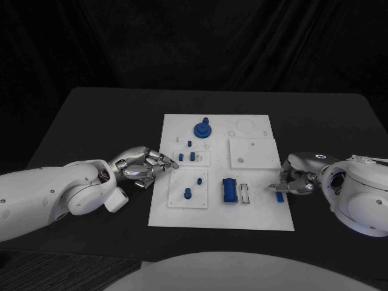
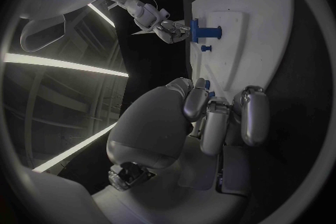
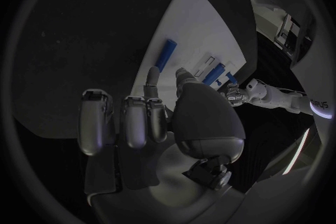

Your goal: Assemble the parts on the task board

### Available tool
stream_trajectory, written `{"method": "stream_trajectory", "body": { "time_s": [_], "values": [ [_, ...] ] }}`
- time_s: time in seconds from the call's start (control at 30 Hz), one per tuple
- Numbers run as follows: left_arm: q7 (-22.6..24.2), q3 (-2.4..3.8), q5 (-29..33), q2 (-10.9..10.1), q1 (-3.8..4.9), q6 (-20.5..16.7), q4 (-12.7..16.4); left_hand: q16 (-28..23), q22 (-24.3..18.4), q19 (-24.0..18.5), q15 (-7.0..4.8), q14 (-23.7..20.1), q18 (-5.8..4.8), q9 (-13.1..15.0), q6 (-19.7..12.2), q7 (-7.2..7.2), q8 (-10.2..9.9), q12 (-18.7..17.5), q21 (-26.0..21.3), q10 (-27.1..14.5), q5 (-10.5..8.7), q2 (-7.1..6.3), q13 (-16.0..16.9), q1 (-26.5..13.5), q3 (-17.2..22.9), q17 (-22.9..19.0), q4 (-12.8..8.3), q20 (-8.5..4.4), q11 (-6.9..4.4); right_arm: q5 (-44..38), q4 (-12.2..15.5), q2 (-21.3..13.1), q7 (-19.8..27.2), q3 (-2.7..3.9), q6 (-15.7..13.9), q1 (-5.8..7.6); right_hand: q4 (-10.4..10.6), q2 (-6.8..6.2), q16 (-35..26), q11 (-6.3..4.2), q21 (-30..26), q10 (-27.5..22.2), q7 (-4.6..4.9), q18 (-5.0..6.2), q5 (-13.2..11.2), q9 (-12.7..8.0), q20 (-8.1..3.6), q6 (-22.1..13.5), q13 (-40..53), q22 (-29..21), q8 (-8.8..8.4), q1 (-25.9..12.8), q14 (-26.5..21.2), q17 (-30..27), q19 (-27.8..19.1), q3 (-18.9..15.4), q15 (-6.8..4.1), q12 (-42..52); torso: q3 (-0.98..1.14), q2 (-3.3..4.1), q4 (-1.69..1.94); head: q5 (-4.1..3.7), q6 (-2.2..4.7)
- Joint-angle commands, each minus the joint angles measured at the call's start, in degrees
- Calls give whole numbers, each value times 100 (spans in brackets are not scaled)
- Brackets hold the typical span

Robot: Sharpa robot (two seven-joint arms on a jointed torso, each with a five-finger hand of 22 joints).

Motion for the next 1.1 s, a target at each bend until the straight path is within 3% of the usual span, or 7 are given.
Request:
{"method": "stream_trajectory", "body": {
  "time_s": [0.03, 0.33, 0.43, 0.47, 0.5, 0.7, 1.1],
  "values": [
    [33, 3, 39, 11, -5, 23, 12, 15, 921, -19, -32, 617, 48, 8, 50, 3, 13, 1404, -20, 1163, -3, -69, 2607, -5, 18, 1510, 1, 25, -336, -282, 5, 5, -191, 1, 237, -53, 16, 11, -4, 44, -24, 606, 44, 12, 19, -17, 42, -11, 1510, 1255, -51, -61, 454, 639, 305, 39, 46, 15, 0, 2, -1, 11, 1],
    [21, 3, 39, 23, -5, 42, 7, 15, 921, -19, -32, 617, 48, 8, 50, 3, 13, 1404, -20, 1163, -3, -69, 2607, -5, 18, 1510, 1, 25, -336, -319, 0, 38, -194, 1, 284, -170, -4, 41, -25, 107, -70, 606, 113, 21, 569, -385, 83, -24, 1510, 1240, -420, -24, 443, 588, 283, 135, 95, 15, -1, 2, -3, 20, 1],
    [15, 3, 39, 25, -5, 53, 5, 15, 921, -19, -32, 617, 48, 8, 50, 3, 13, 1404, -20, 1163, -3, -69, 2607, -5, 18, 1510, 1, 25, -336, -321, -1, 62, -183, 1, 217, -202, -74, 66, -25, 120, -76, 606, 130, 24, 1157, -568, 91, 16, 1510, 1239, -578, 146, 443, 587, 281, 239, 108, 15, -1, 0, -2, 26, 1],
    [12, 3, 39, 26, -5, 58, 4, 15, 921, -19, -32, 617, 48, 8, 50, 3, 13, 1404, -20, 1163, -3, -69, 2607, -5, 18, 1510, 1, 25, -336, -317, -1, 72, -176, 1, 184, -212, -176, 62, -27, 114, -79, 606, 122, 25, 1807, -665, 87, 12, 1510, 1238, -667, 361, 442, 583, 279, 374, 95, 15, 0, 1, 0, 23, 1],
    [10, 3, 39, 27, -5, 61, 3, 15, 921, -19, -32, 617, 48, 8, 50, 3, 13, 1404, -20, 1163, -3, -69, 2607, -5, 18, 1510, 1, 25, -336, -306, -1, 80, -169, 1, 158, -219, -206, 47, -29, 115, -83, 606, 126, 25, 2082, -745, 92, 38, 1510, 1237, -726, 433, 441, 576, 277, 450, 101, 15, 0, 1, 1, 17, 1],
    [-4, 3, 39, 41, -5, 84, -5, 15, 920, -22, -27, 617, 49, 11, 60, 7, 16, 1402, -23, 1159, -1, -57, 2605, -12, 38, 1510, 0, 29, -329, -131, 18, 109, -89, 1, -28, -248, -517, -18, -29, 114, -85, 606, 126, 25, 3004, -978, 94, 125, 1510, 1237, -879, 871, 441, 580, 277, 897, 101, 15, -1, 0, 0, 26, 1],
    [-31, 3, 39, 63, -6, 118, -15, 15, 922, -19, -23, 617, 49, 11, 62, 8, 15, 1403, -23, 1161, 2, -41, 2606, -11, 62, 1510, -4, 33, -327, 246, 67, 165, 76, 1, -319, -262, -870, -123, 14, 175, -82, 606, 202, 22, 2794, -1178, 129, 91, 1510, 1239, -1027, 1053, 461, 701, 276, 1397, 150, 15, -2, 0, 1, 36, 1]
  ]
}}
